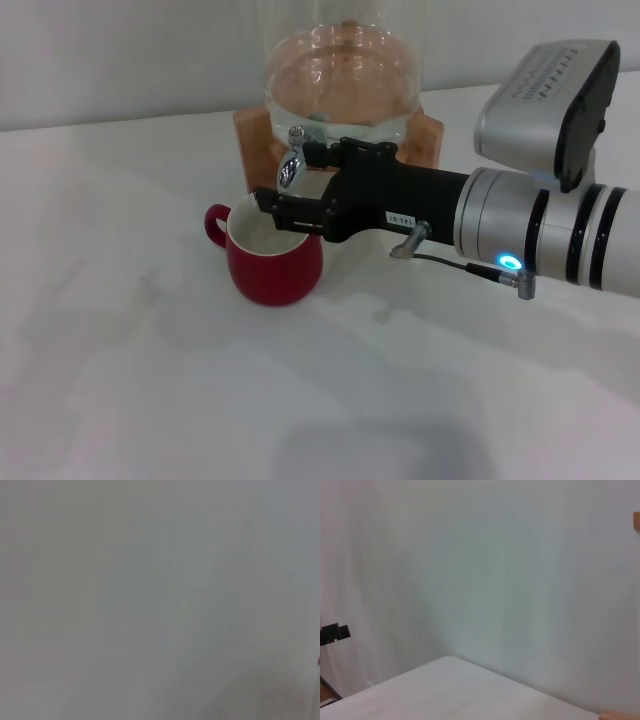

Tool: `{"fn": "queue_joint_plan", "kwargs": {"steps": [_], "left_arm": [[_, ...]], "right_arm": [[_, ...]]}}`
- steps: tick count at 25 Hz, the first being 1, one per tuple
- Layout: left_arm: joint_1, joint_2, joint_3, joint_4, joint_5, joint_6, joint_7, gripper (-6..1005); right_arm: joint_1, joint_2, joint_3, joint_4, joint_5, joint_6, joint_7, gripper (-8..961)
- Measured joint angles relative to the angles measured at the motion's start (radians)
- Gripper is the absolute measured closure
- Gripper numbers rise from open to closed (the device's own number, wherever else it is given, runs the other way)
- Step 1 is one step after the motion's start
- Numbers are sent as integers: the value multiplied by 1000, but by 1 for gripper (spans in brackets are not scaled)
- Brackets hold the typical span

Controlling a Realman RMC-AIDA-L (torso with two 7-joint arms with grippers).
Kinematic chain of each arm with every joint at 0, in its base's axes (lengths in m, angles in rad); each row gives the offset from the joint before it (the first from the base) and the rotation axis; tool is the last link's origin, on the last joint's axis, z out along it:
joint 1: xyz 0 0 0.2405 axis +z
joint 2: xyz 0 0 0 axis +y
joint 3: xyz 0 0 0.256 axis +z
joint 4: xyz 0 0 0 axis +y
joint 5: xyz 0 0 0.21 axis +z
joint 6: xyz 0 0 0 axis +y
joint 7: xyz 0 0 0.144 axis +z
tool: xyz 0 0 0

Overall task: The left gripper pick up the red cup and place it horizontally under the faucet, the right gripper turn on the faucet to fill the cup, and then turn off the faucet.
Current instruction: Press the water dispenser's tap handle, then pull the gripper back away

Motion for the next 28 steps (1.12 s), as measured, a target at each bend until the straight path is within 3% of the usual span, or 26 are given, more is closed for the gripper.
{"fn": "queue_joint_plan", "kwargs": {"steps": [28], "left_arm": [[-2, 0, 0, 0, 0, -7, 0, 167]], "right_arm": [[-13, 2, 39, 13, 3, -5, 0, 158]]}}
